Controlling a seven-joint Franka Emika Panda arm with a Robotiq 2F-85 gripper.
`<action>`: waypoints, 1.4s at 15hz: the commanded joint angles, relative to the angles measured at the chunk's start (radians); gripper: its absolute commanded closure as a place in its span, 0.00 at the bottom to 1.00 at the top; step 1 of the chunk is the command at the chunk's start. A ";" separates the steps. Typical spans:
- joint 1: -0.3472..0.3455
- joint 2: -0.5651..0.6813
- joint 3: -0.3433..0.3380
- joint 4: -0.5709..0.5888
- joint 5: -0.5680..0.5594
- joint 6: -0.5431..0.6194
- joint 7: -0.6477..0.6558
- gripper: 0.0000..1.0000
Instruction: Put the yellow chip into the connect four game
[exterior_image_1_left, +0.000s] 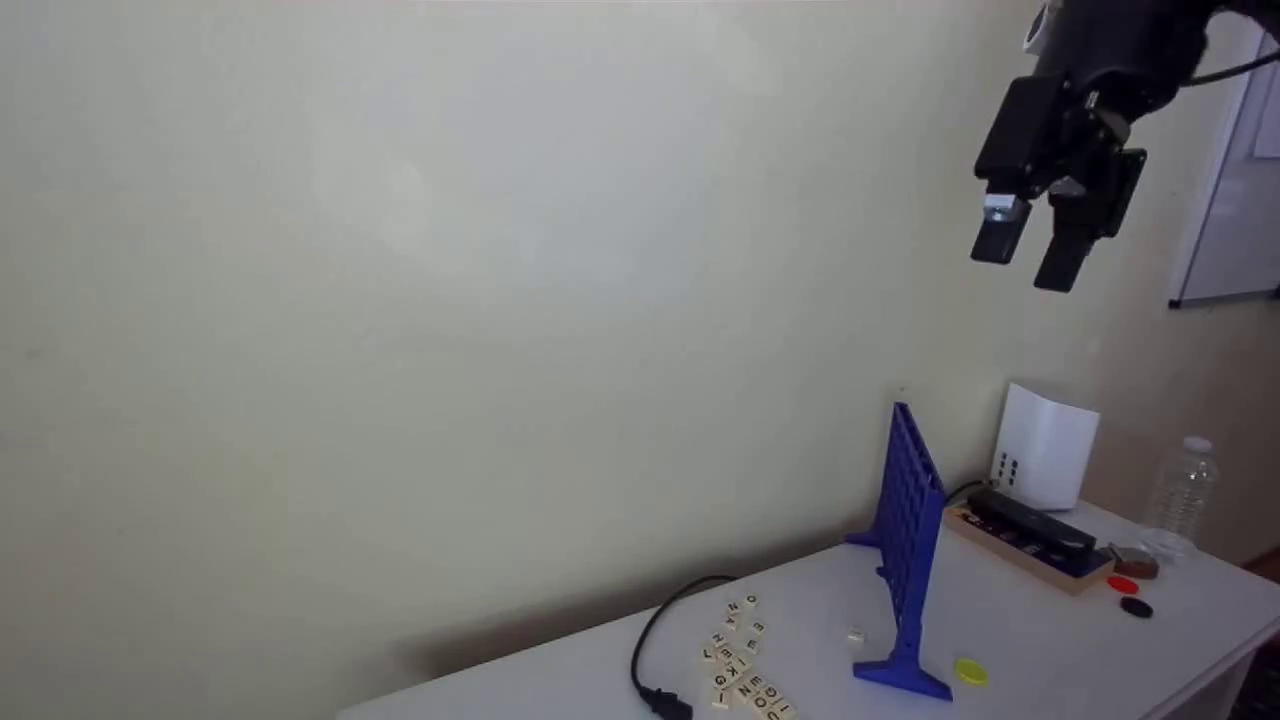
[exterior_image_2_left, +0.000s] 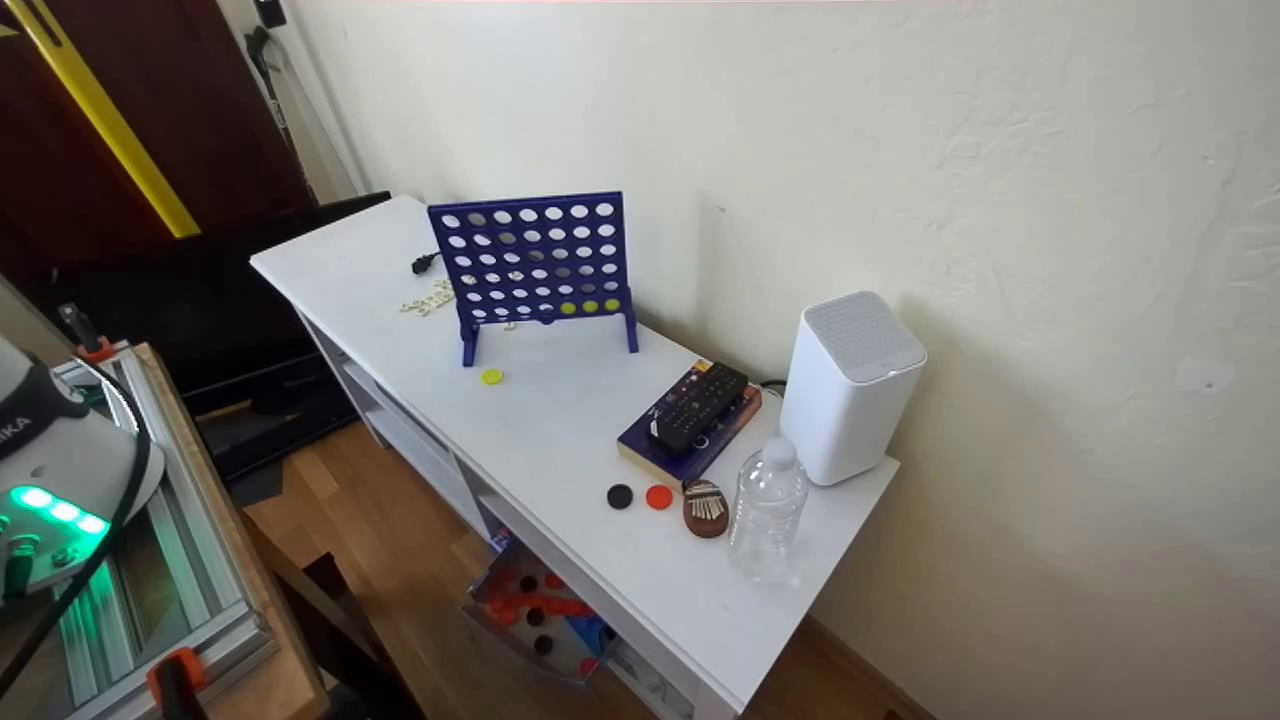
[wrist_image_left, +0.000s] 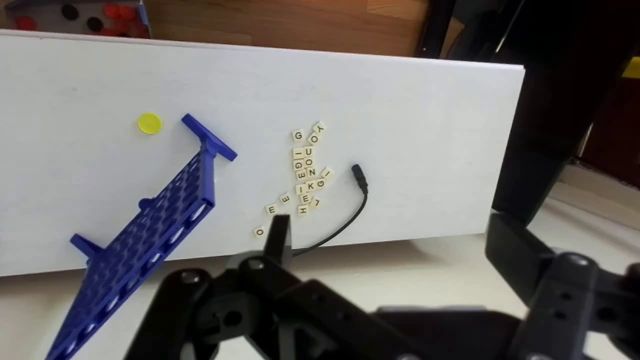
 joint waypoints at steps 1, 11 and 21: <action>-0.083 -0.014 -0.011 -0.040 -0.045 0.029 0.046 0.00; -0.260 0.158 -0.101 -0.067 -0.080 0.226 0.091 0.00; -0.313 0.387 -0.160 -0.067 -0.158 0.285 0.107 0.00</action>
